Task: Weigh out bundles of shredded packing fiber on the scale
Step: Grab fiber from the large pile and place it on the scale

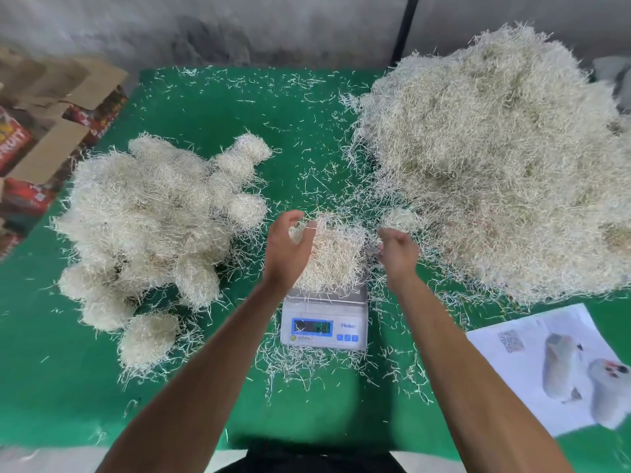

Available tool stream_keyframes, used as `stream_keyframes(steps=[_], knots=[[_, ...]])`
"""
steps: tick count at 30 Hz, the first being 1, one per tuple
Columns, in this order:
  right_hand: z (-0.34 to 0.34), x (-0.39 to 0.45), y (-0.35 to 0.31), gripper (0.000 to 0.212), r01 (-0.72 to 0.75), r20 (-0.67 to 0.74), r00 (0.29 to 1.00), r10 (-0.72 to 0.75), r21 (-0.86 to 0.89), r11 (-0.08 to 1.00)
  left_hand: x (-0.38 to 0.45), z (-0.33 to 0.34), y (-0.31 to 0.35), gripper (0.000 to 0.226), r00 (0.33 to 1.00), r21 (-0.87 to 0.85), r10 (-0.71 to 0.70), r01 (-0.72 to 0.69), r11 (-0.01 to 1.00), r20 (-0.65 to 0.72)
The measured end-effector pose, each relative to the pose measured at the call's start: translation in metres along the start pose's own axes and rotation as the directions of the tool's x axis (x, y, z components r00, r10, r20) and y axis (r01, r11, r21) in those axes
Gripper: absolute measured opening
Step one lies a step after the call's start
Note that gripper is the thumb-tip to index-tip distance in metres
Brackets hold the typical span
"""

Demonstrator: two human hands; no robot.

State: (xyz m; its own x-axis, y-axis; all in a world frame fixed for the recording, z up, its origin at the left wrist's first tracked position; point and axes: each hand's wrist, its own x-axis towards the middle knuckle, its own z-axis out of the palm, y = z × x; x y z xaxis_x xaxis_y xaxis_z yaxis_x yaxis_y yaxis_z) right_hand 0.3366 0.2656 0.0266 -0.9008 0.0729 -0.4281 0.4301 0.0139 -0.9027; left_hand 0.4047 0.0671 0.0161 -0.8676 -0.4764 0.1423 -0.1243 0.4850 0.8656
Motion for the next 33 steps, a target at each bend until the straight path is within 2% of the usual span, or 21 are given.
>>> stream_keyframes(steps=[2, 4, 6, 8, 9, 10, 11, 13, 15, 17, 19, 20, 22, 24, 26, 28, 31, 33], knots=[[0.016, -0.008, -0.009, 0.025, 0.164, 0.089, 0.984, -0.154, -0.109, 0.981, 0.0, -0.002, 0.0, 0.044, 0.999, -0.031, -0.038, 0.037, 0.999, -0.03], [0.029, -0.011, -0.018, 0.044, 0.285, 0.184, 0.952, -0.243, -0.257, 0.923, 0.001, -0.004, 0.0, 0.045, 0.997, -0.066, -0.056, 0.053, 0.996, -0.052], [0.039, -0.011, -0.023, 0.076, 0.366, 0.278, 0.924, -0.264, -0.433, 0.824, 0.002, -0.008, -0.001, 0.046, 0.998, -0.07, -0.043, 0.04, 0.997, -0.045], [0.046, -0.011, -0.024, 0.103, 0.392, 0.371, 0.91, -0.185, -0.626, 0.674, 0.001, -0.011, -0.004, 0.052, 0.999, -0.073, -0.002, 0.005, 0.997, 0.036], [0.048, -0.01, -0.022, 0.105, 0.381, 0.391, 0.913, -0.121, -0.706, 0.596, 0.0, -0.012, -0.006, 0.06, 0.993, -0.083, 0.02, -0.01, 0.996, 0.117], [0.049, -0.009, -0.022, 0.095, 0.365, 0.396, 0.916, -0.066, -0.753, 0.548, -0.001, -0.012, -0.008, 0.072, 0.976, -0.077, 0.04, -0.024, 0.997, 0.213], [0.05, -0.006, -0.021, 0.073, 0.361, 0.404, 0.914, -0.04, -0.764, 0.534, -0.001, -0.011, -0.01, 0.087, 0.952, -0.034, 0.053, -0.044, 0.998, 0.303], [0.051, -0.004, -0.025, 0.028, 0.384, 0.444, 0.894, -0.057, -0.697, 0.605, -0.001, -0.006, -0.011, 0.107, 0.907, 0.131, 0.053, -0.118, 0.984, 0.418], [0.052, -0.008, -0.04, 0.022, 0.423, 0.503, 0.86, -0.085, -0.611, 0.669, -0.002, 0.004, -0.011, 0.106, 0.911, 0.245, 0.039, -0.152, 0.957, 0.411], [0.053, -0.014, -0.06, 0.019, 0.457, 0.538, 0.833, -0.127, -0.541, 0.706, -0.003, 0.014, -0.008, 0.087, 0.945, 0.258, -0.036, -0.053, 0.965, 0.326], [0.052, -0.021, -0.081, 0.015, 0.443, 0.521, 0.834, -0.181, -0.437, 0.783, -0.005, 0.021, -0.004, 0.057, 0.975, 0.141, -0.082, 0.054, 0.989, 0.205], [0.052, -0.024, -0.09, 0.012, 0.434, 0.5, 0.84, -0.21, -0.388, 0.813, -0.006, 0.022, -0.002, 0.039, 0.984, 0.088, -0.069, 0.055, 0.995, 0.163], [0.049, -0.03, -0.106, 0.007, 0.439, 0.45, 0.85, -0.275, -0.316, 0.841, -0.004, 0.02, 0.006, 0.027, 0.989, 0.084, -0.03, 0.018, 0.996, 0.143], [0.049, -0.033, -0.119, 0.009, 0.47, 0.411, 0.845, -0.343, -0.262, 0.843, 0.001, 0.019, 0.013, 0.019, 0.98, 0.026, -0.061, 0.058, 0.998, 0.19], [0.048, -0.039, -0.134, 0.009, 0.492, 0.363, 0.839, -0.405, -0.186, 0.851, 0.003, 0.018, 0.012, 0.033, 0.968, -0.031, -0.116, 0.126, 0.991, 0.224], [0.046, -0.044, -0.155, 0.006, 0.512, 0.288, 0.83, -0.477, -0.055, 0.857, 0.0, 0.016, 0.006, 0.042, 0.953, -0.017, -0.125, 0.135, 0.991, 0.276], [0.039, -0.05, -0.194, 0.007, 0.545, 0.199, 0.801, -0.564, 0.147, 0.826, -0.017, 0.02, -0.007, 0.062, 0.91, 0.117, -0.207, 0.177, 0.977, 0.359], [0.032, -0.047, -0.212, 0.005, 0.503, 0.18, 0.815, -0.551, 0.255, 0.826, -0.024, 0.024, -0.009, 0.062, 0.916, 0.159, -0.221, 0.176, 0.971, 0.334]])
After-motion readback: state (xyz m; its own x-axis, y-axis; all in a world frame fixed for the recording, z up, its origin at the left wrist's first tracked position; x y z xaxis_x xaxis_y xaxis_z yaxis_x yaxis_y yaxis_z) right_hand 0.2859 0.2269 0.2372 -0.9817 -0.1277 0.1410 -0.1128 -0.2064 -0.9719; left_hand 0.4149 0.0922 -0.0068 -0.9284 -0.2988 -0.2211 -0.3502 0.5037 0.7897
